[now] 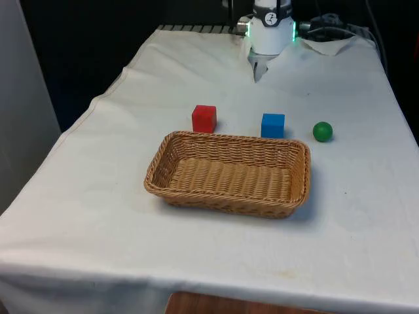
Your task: Place all non-red objects into the basket.
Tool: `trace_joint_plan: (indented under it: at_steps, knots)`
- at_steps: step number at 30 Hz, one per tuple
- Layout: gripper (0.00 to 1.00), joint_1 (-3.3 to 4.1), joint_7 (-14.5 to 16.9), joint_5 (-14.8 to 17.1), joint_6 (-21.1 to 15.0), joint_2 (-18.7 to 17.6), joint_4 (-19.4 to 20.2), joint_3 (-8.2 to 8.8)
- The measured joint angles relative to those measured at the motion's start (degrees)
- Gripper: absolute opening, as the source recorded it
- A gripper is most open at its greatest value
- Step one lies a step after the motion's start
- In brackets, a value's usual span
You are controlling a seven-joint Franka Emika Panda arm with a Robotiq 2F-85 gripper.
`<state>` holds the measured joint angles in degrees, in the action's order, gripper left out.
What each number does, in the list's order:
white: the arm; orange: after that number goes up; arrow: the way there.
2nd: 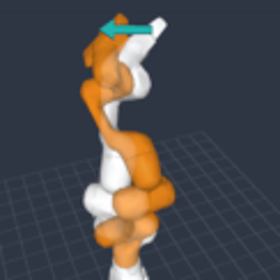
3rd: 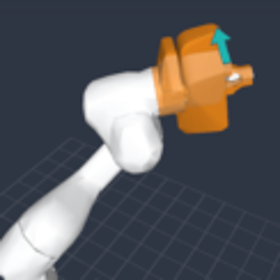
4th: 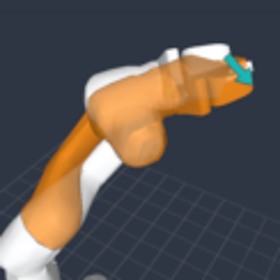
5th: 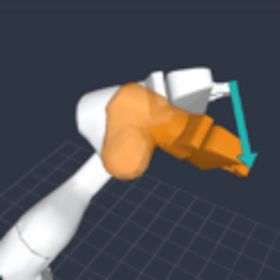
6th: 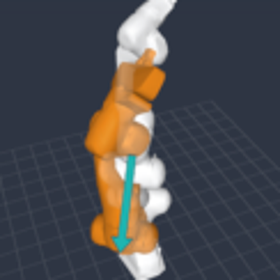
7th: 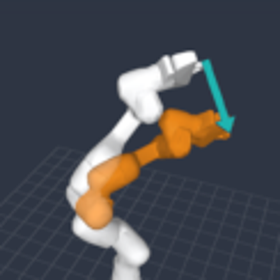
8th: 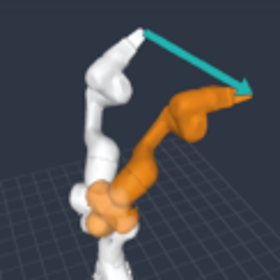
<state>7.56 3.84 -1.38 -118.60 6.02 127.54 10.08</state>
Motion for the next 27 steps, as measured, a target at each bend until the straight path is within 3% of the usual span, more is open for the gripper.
trace_joint_plan:
  at_steps: [10, 17, 27]
  knots:
    - [1.00, 0.11, -1.5, 0.0, 0.4, -1.8, -1.9, -2.12]
    - [1.00, 0.29, -4.0, 0.0, 0.6, -4.1, -4.6, -4.81]
    - [1.00, 0.29, -6.2, 0.2, 0.4, -5.3, -6.1, -6.59]
